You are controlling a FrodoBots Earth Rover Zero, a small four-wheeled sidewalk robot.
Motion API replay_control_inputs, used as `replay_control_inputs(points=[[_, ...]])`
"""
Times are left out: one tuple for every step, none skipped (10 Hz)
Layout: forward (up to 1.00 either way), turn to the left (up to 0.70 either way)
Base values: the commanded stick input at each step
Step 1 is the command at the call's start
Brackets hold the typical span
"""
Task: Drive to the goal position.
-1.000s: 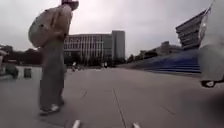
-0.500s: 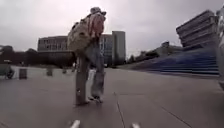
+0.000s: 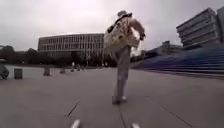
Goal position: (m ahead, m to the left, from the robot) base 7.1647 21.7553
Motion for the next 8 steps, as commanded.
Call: replay_control_inputs(points=[[0.70, 0.00], [0.70, 0.00], [0.70, 0.00], [0.70, 0.00], [0.70, 0.00], [0.70, 0.00], [0.70, 0.00], [0.70, 0.00]])
